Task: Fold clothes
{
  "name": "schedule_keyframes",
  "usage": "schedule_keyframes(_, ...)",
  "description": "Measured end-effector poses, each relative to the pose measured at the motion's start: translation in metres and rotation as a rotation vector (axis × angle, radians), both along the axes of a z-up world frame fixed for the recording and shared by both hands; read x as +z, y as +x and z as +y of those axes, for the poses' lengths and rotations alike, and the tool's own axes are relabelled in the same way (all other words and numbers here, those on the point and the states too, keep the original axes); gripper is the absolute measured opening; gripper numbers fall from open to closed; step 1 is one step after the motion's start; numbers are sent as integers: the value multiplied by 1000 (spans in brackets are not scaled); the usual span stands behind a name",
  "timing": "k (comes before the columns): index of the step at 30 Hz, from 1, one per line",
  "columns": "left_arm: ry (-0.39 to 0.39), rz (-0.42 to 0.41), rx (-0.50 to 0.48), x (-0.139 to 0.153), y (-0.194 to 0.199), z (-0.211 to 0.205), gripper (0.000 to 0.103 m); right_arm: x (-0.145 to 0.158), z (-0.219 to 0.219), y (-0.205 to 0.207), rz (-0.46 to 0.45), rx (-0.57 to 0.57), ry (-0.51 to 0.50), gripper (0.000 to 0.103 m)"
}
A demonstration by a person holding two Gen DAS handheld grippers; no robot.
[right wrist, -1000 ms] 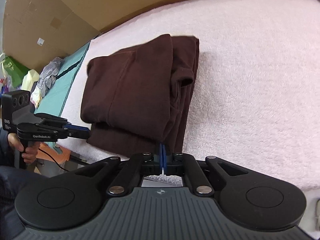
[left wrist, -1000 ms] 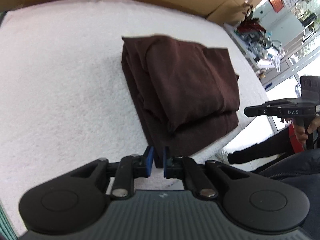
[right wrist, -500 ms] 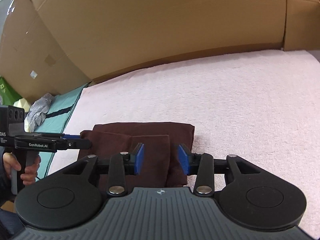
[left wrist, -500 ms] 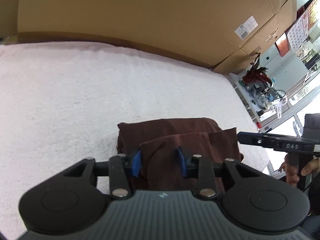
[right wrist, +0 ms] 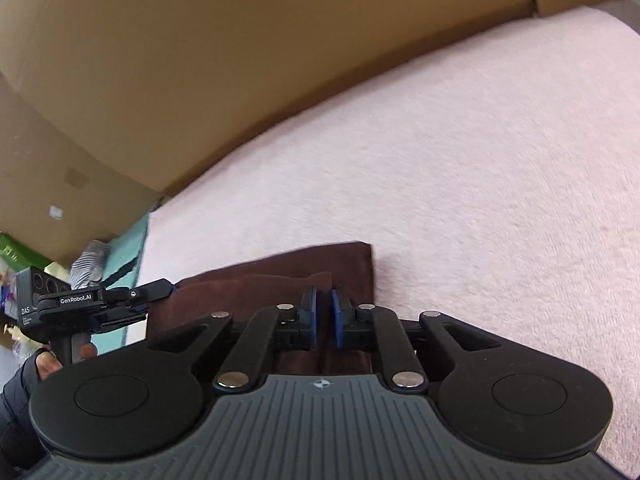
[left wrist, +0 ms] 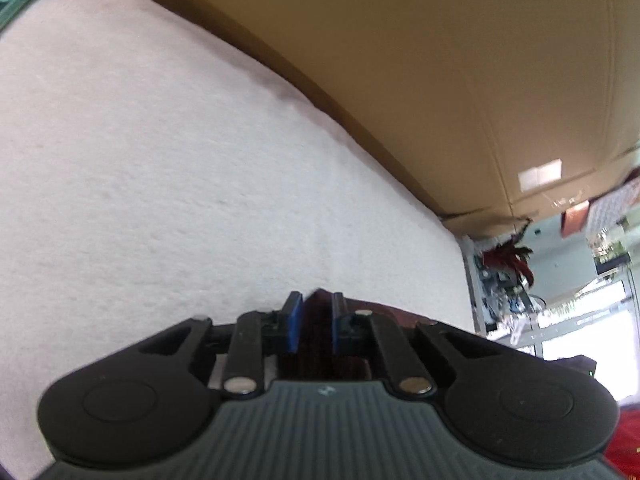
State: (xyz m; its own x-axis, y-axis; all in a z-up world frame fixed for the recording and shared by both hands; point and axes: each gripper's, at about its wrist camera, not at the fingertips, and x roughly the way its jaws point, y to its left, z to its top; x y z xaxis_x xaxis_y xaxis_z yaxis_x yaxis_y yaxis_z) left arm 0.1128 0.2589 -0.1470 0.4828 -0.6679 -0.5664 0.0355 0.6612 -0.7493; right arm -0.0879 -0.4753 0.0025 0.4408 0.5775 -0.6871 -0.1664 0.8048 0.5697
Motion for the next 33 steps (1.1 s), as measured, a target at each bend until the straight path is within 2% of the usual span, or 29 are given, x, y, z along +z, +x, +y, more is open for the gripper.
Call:
schedule_keyframes(2, -2, -51, -48, 20, -8, -4, 3, 10, -7, -7, -32, -38, -5, 23)
schedule_keyframes(3, -3, -78, -75, 31, -11, -6, 3, 19, -11, -12, -65, -52, -10, 23)
schedule_keyframes(5, 6, -142, -235, 52, -21, -34, 4, 22, 2, -15, -101, 19, -31, 23)
schedule_keyframes(6, 62, -188, -328, 60, -26, -53, 10, 22, 10, -17, -118, 60, -42, 23)
schedule_keyframes(8, 293, -282, -438, 58, -35, -94, 32, 24, 25, -19, -151, 141, -63, 23)
schedule_keyframes(10, 461, -326, -483, 43, -36, -122, 31, 25, 40, -22, -183, 222, -85, 23)
schedule_keyframes(11, 484, -328, -486, 35, -33, -127, 32, 26, 47, -23, -200, 262, -96, 23)
schedule_keyframes(12, 496, -328, -486, 28, -30, -131, 37, 26, 55, -25, -216, 303, -107, 22)
schedule_keyframes(13, 464, -306, -461, 24, -26, -127, 40, 19, 55, -19, -212, 276, -119, 19)
schedule_keyframes(14, 424, -280, -430, 20, -21, -121, 41, 11, 54, -13, -203, 235, -132, 13)
schedule_keyframes(15, 386, -245, -394, 20, -17, -114, 40, 3, 48, -4, -176, 171, -117, 0)
schedule_keyframes(17, 339, -194, -322, 26, -14, -99, 38, -3, 31, 5, -119, 62, -45, 0)
schedule_keyframes(18, 346, -213, -305, 35, -19, -95, 40, 4, 29, 1, -129, 48, -50, 1)
schedule_keyframes(19, 347, -250, -319, 46, -27, -95, 42, 12, 27, -5, -147, 40, -61, 7)
schedule_keyframes(20, 347, -291, -338, 57, -37, -96, 49, 22, 29, -12, -178, 50, -75, 18)
schedule_keyframes(22, 387, -353, -451, 65, -62, -109, 57, 38, 38, -30, -246, 124, -92, 21)
schedule_keyframes(25, 516, -361, -587, 41, -87, -131, 59, 39, 58, -57, -288, 267, -156, 21)
schedule_keyframes(27, 547, -387, -576, 24, -98, -133, 60, 23, 70, -71, -289, 334, -228, 21)
schedule_keyframes(29, 574, -416, -562, 15, -108, -135, 61, 6, 65, -79, -278, 319, -227, 21)
schedule_keyframes(31, 569, -397, -543, 17, -107, -136, 63, -5, 58, -84, -265, 294, -202, 21)
schedule_keyframes(33, 520, -345, -491, 25, -100, -130, 63, -2, 55, -79, -243, 305, -194, 21)
